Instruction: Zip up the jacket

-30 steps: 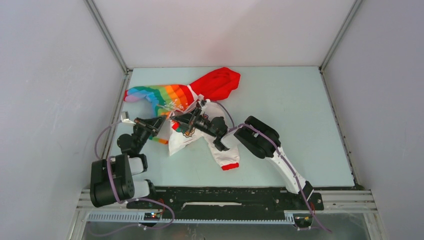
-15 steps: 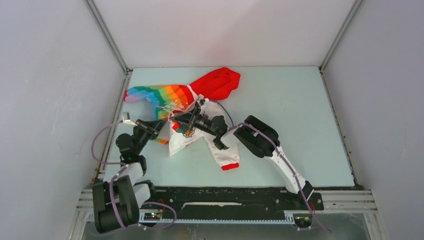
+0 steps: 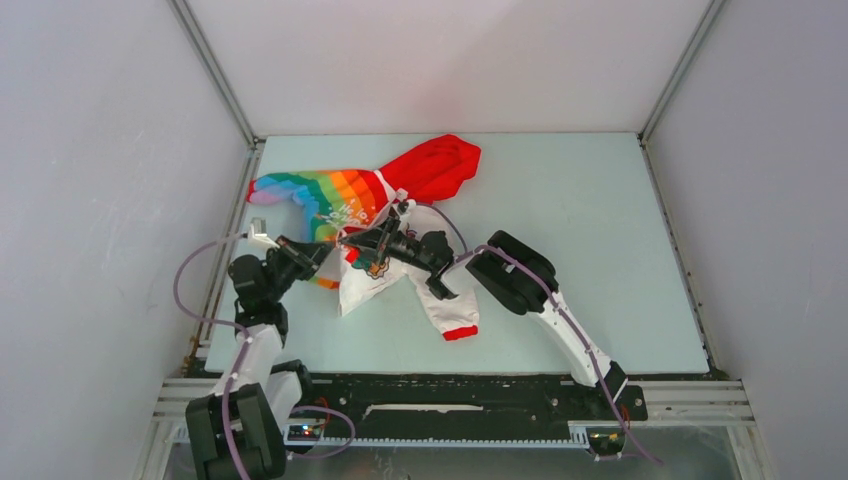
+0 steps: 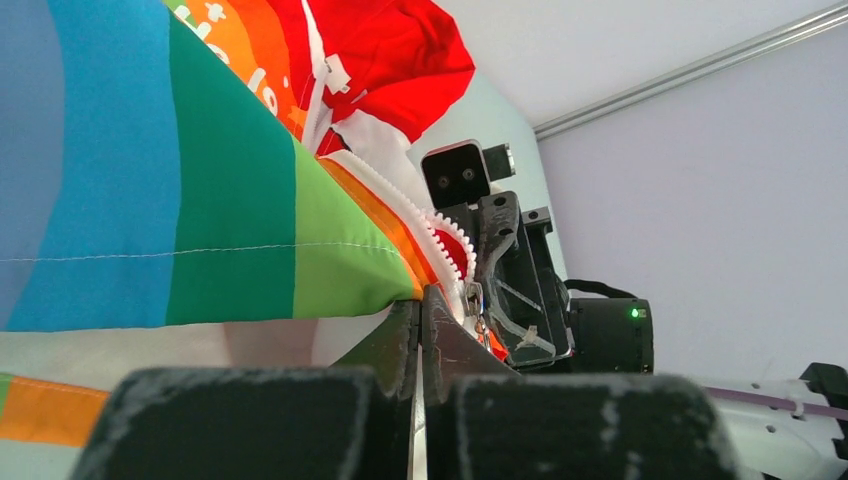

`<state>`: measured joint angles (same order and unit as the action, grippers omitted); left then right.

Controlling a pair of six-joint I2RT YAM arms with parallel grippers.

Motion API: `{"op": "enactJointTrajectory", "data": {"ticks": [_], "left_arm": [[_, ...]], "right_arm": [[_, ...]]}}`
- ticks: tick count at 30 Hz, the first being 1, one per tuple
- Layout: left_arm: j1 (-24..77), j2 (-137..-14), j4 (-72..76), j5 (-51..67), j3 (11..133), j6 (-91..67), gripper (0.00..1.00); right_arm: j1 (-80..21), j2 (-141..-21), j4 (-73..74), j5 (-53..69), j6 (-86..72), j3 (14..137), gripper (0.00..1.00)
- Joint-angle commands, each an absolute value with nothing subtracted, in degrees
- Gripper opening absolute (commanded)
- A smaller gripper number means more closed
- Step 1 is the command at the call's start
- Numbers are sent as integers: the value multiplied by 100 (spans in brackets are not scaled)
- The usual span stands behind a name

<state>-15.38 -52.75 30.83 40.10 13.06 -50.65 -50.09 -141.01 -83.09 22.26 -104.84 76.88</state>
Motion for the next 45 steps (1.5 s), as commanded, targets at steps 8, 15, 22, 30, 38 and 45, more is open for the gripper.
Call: {"op": "enactJointTrajectory", "data": {"ticks": [8,15,22,30,38,45], "left_arm": [[-1117,-5145,1892,4127,1589,-4270,0],[-1107,-5092,2171,4061,1570,-4383,0],[-895,-4830,1160,3657,1793,-3795,0],[-851,-4861,1259,3440,1721,-3930,0],[-1036,-4610,2287,3203,1282,-5253,28],[-1092,-4483,2661,3226,1011,-5754,43]], "right_arm": [[-4758,-14331,-8207,1605,-10755,8393,0],[-5001,-14278,-8394,1534,-10773,8067,0],[-4938,-14352,-8256,1560,-10813,8210,0],[-4927,-14451,-8389,1545,-10817,8328,0],[-4973,-14541,-8719,1488,-10904,8232,0],[-4957,-14451,-8712,1529,-10932,8177,0]]}}
